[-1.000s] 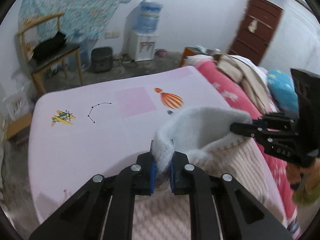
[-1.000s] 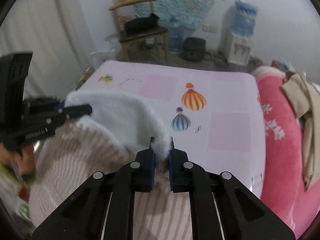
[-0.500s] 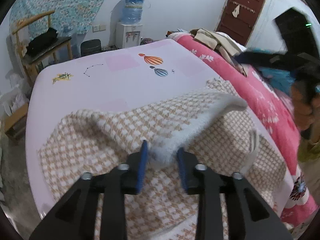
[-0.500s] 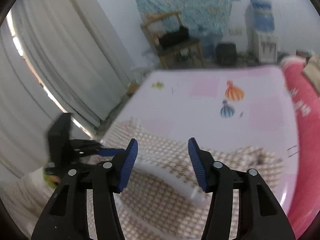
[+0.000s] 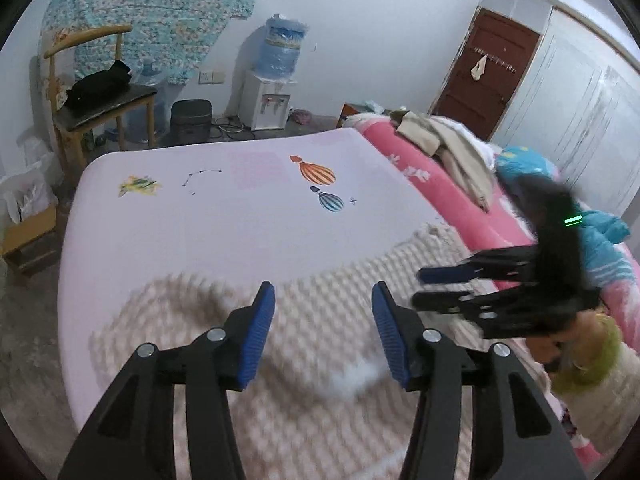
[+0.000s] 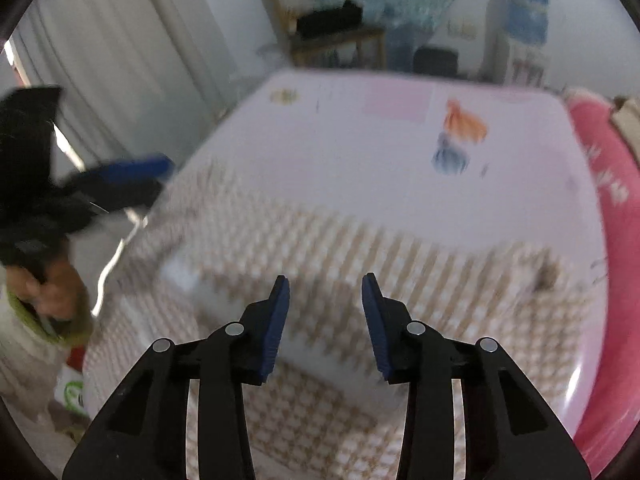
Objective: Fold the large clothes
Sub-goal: 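Lift the side edge with both tools and fold it over the coat middle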
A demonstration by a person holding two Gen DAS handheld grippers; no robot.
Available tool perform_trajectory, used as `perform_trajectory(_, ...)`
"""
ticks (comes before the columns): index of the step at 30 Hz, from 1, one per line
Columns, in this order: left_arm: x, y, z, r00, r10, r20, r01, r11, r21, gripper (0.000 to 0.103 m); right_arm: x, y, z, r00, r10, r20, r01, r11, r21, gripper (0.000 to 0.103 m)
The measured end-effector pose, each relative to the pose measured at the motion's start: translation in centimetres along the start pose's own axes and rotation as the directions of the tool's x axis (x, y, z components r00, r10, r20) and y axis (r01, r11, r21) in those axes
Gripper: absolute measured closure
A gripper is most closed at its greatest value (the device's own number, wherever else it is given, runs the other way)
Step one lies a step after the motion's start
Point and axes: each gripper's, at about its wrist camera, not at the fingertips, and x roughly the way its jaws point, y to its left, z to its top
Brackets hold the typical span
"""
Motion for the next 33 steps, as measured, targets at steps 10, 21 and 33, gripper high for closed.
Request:
perform_trajectory(10,8.6,3.8,-0.3,0.977,0.13,-0.168,-0.135,0.991,-0.02,0.052,5.4,-3.5,0.7,0.981,-0.186,-0.048,0.188,0.982,0.032,0.067)
perform_trajectory(21,7.9,-1.8,-2.9,0.968,0.182,-0.172,-0.134,0.957,0.257,0.054,5.4,-0.3,-0.9,0.99,-0.142,-0.028,0.14,0.988,-0.061,0.064)
perform_trajectory(33,1.9,-0.2,-4.8,0.974,0.193,-0.122,-0.164,0.963,0.214,0.054,-1.3,-2.7,-5.0,0.982,-0.179,-0.057,0.176,0.983,-0.049,0.06)
